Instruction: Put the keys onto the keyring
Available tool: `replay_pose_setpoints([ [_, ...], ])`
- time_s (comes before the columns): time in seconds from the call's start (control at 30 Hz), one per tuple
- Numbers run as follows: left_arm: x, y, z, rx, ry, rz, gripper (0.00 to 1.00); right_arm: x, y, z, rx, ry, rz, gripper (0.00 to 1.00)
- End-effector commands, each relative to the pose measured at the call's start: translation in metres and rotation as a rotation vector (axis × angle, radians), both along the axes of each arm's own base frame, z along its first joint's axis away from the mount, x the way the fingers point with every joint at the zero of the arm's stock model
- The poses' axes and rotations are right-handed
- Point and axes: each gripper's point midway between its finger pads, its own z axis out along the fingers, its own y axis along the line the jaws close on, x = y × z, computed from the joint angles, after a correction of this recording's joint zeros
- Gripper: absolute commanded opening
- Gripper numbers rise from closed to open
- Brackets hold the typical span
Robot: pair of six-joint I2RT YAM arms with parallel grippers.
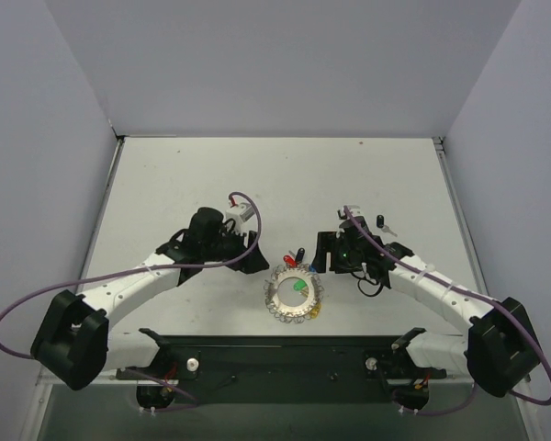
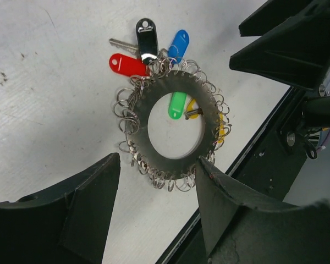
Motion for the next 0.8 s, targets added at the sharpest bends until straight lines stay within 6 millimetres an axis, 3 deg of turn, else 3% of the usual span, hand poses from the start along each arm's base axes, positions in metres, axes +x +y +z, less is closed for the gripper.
replay_pose_setpoints([
  [0.0,0.006,-0.017,0.003,-0.098,0.017,-0.02,0.66,-0.004,0.0,0.0,0.009,0.039,0.002,0.65],
  [0.27,0.006,-0.01,-0.023,-0.031,0.056,0.006,0.66,-0.025,-0.003,-0.005,0.008,0.126,0.009,0.59],
  [0.57,0.006,-0.004,-0.034,0.018,0.061,0.01,0.66,-0.045,-0.006,-0.002,-0.045,0.172,0.025,0.5],
  [0.77,0.008,-0.004,-0.037,0.045,0.059,-0.002,0.66,-0.058,0.004,0.001,-0.066,0.199,0.069,0.48],
])
